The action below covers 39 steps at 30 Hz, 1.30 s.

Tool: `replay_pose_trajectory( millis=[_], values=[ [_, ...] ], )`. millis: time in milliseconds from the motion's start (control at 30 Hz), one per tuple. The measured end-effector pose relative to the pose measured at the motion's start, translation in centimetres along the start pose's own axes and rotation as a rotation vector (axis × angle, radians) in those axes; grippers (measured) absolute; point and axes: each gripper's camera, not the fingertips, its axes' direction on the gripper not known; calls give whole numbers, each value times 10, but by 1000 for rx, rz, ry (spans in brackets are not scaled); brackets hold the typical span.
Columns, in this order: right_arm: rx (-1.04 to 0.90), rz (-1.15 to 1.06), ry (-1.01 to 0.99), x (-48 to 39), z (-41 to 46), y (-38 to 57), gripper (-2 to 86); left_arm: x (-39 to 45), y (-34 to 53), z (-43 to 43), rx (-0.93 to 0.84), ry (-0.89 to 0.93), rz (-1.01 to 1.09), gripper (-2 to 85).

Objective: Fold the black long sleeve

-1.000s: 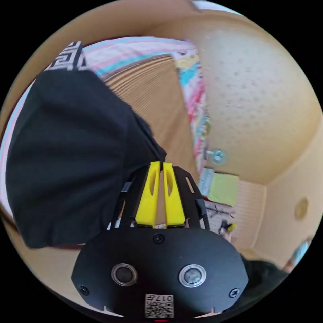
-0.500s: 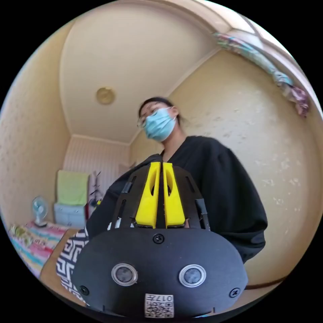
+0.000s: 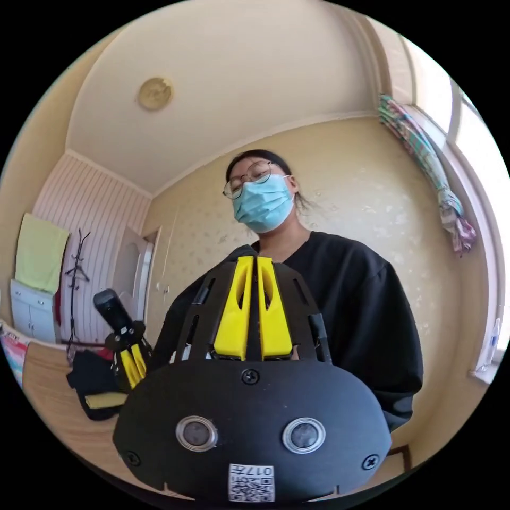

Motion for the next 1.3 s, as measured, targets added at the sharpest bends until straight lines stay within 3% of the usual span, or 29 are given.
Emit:
replay_pose_trajectory(
  millis=[100, 200, 300, 367, 433, 633, 733, 933, 1033, 1133, 1300],
  values=[
    [106, 77, 157, -13, -34, 24, 27, -25, 14, 11, -37, -145, -112, -6],
    [252, 149, 361, -35, -77, 47, 22, -45, 31, 6, -39, -402, -276, -6],
    [377, 149, 438, -60, -106, 63, 21, -63, 53, 7, -113, -785, -462, -4],
    [414, 137, 463, -73, -114, 67, 21, -82, 71, 23, -270, -1093, -595, -1],
    [428, 124, 474, -82, -114, 68, 20, -103, 88, 36, -324, -1177, -664, 6],
    [370, 94, 493, -99, -101, 46, 20, -190, 146, 76, -95, -972, -731, 92],
    [316, 79, 545, -108, -90, 31, 19, -231, 155, 109, -86, -1040, -686, 115],
    [287, 60, 612, -119, -82, 19, 17, -313, 162, 188, -238, -1206, -627, 143],
    [305, 54, 591, -118, -87, 18, 17, -343, 171, 216, -297, -1294, -625, 127],
    [338, 66, 536, -107, -102, 24, 17, -364, 183, 226, -346, -1436, -685, 37],
    [335, 98, 499, -80, -129, 44, 18, -341, 166, 224, -186, -1350, -464, 4]
  ],
)
